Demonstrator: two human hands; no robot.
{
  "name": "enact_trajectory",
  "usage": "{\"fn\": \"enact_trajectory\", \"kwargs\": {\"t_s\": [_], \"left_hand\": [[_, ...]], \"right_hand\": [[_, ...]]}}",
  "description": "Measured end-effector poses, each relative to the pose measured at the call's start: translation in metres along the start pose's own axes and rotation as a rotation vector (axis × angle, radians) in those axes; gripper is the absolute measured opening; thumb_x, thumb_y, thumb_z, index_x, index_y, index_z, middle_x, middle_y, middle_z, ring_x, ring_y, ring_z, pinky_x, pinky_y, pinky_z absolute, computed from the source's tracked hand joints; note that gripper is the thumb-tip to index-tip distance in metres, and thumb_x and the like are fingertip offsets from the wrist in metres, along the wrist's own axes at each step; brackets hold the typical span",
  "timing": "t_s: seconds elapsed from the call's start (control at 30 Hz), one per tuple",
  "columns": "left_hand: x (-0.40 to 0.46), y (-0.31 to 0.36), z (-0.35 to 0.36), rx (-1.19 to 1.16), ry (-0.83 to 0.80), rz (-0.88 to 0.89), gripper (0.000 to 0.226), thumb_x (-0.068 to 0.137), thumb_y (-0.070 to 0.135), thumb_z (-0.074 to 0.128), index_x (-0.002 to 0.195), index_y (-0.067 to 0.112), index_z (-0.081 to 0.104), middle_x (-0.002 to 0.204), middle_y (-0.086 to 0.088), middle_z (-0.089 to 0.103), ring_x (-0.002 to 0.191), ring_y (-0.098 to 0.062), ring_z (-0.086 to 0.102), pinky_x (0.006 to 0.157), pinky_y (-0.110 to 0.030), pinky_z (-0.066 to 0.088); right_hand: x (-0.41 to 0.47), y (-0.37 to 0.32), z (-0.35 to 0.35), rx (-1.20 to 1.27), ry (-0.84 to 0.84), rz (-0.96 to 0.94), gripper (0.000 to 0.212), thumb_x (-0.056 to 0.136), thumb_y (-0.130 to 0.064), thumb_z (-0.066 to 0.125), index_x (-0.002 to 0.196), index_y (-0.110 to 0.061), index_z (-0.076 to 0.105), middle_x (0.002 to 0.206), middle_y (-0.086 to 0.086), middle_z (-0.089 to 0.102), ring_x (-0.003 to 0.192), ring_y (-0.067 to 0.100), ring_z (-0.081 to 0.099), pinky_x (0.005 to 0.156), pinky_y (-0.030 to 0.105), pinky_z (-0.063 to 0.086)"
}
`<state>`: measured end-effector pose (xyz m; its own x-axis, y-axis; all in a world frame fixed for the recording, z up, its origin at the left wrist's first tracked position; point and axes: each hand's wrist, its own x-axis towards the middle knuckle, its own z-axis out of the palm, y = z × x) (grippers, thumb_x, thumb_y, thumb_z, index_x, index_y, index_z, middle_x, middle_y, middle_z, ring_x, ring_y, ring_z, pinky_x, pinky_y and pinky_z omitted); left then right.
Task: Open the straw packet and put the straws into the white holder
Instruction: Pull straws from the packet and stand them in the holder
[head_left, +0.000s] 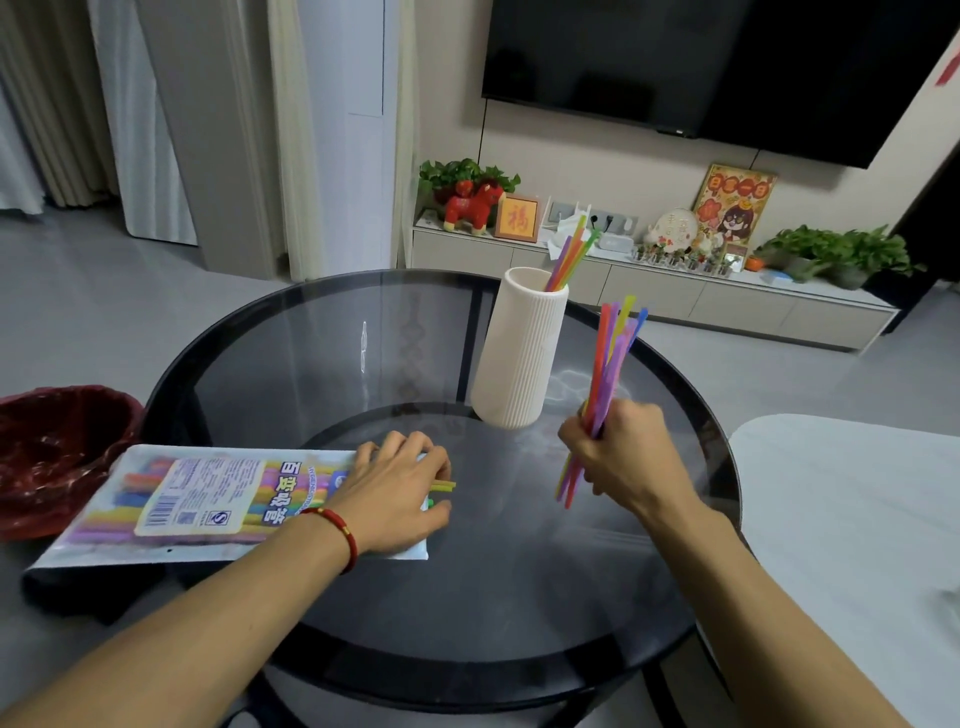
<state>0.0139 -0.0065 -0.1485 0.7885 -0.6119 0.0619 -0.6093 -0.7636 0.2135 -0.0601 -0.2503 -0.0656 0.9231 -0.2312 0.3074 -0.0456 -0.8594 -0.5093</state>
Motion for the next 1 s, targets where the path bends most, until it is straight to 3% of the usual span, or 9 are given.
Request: {"fn": "enact_trajectory", "kwargs": {"t_s": [0.17, 0.4, 0.53, 0.7, 0.83, 0.93, 1.0], "left_hand": [[0.0, -0.001, -0.001, -0.002, 0.007, 0.004, 0.024, 0.09, 0.051, 0.049, 0.106, 0.034, 0.045, 0.12, 0.009, 0.041, 0.115, -0.017, 0.037, 0.103, -0.043, 0.031], [-0.001, 0.001, 0.0, 0.004, 0.002, -0.001, 0.023, 0.091, 0.05, 0.047, 0.107, 0.034, 0.044, 0.122, 0.008, 0.041, 0.116, -0.018, 0.037, 0.104, -0.044, 0.031], [-0.001, 0.005, 0.002, 0.018, 0.01, -0.012, 0.024, 0.09, 0.049, 0.047, 0.108, 0.033, 0.044, 0.123, 0.007, 0.041, 0.116, -0.019, 0.038, 0.105, -0.045, 0.03], [0.003, 0.013, 0.004, -0.01, 0.033, -0.002, 0.039, 0.089, 0.05, 0.048, 0.124, 0.032, 0.044, 0.131, 0.005, 0.041, 0.123, -0.019, 0.039, 0.11, -0.045, 0.028], [0.006, 0.023, 0.004, -0.016, 0.044, 0.005, 0.053, 0.09, 0.049, 0.049, 0.138, 0.028, 0.037, 0.138, 0.002, 0.04, 0.127, -0.021, 0.039, 0.113, -0.046, 0.026], [0.006, 0.027, 0.006, 0.011, 0.034, 0.007, 0.055, 0.091, 0.047, 0.048, 0.14, 0.027, 0.036, 0.139, 0.001, 0.04, 0.13, -0.022, 0.038, 0.114, -0.048, 0.025], [0.006, 0.027, 0.007, 0.026, 0.021, 0.003, 0.055, 0.092, 0.047, 0.048, 0.141, 0.027, 0.036, 0.141, 0.0, 0.04, 0.131, -0.023, 0.037, 0.114, -0.048, 0.025]], "right_hand": [[0.004, 0.009, 0.002, 0.132, 0.06, 0.029, 0.039, 0.099, -0.02, 0.062, 0.066, 0.002, 0.066, 0.049, 0.008, 0.069, 0.036, 0.018, 0.066, 0.05, 0.041, 0.063], [0.0, 0.023, 0.005, 0.216, 0.071, 0.029, 0.032, 0.1, -0.024, 0.067, 0.074, -0.006, 0.072, 0.05, 0.004, 0.069, 0.037, 0.012, 0.066, 0.043, 0.018, 0.055], [-0.004, 0.025, 0.005, 0.24, 0.1, 0.056, 0.028, 0.099, -0.02, 0.066, 0.076, -0.007, 0.074, 0.052, 0.005, 0.07, 0.04, 0.015, 0.068, 0.045, 0.025, 0.059], [0.0, 0.01, -0.001, 0.669, 0.293, 0.206, 0.025, 0.093, -0.018, 0.066, 0.075, -0.004, 0.077, 0.055, 0.014, 0.071, 0.046, 0.028, 0.069, 0.049, 0.031, 0.059], [0.022, -0.013, -0.012, 1.03, 0.443, 0.31, 0.02, 0.097, -0.015, 0.067, 0.087, 0.001, 0.074, 0.063, 0.01, 0.074, 0.047, 0.021, 0.067, 0.048, 0.027, 0.058], [0.05, -0.03, -0.028, 1.15, 0.597, 0.334, 0.023, 0.096, -0.02, 0.069, 0.095, 0.003, 0.071, 0.063, 0.007, 0.074, 0.046, 0.019, 0.067, 0.051, 0.028, 0.06], [0.065, -0.041, -0.037, 1.12, 0.674, 0.291, 0.017, 0.094, -0.022, 0.071, 0.086, -0.007, 0.069, 0.059, 0.003, 0.074, 0.045, 0.017, 0.068, 0.051, 0.029, 0.061]]}}
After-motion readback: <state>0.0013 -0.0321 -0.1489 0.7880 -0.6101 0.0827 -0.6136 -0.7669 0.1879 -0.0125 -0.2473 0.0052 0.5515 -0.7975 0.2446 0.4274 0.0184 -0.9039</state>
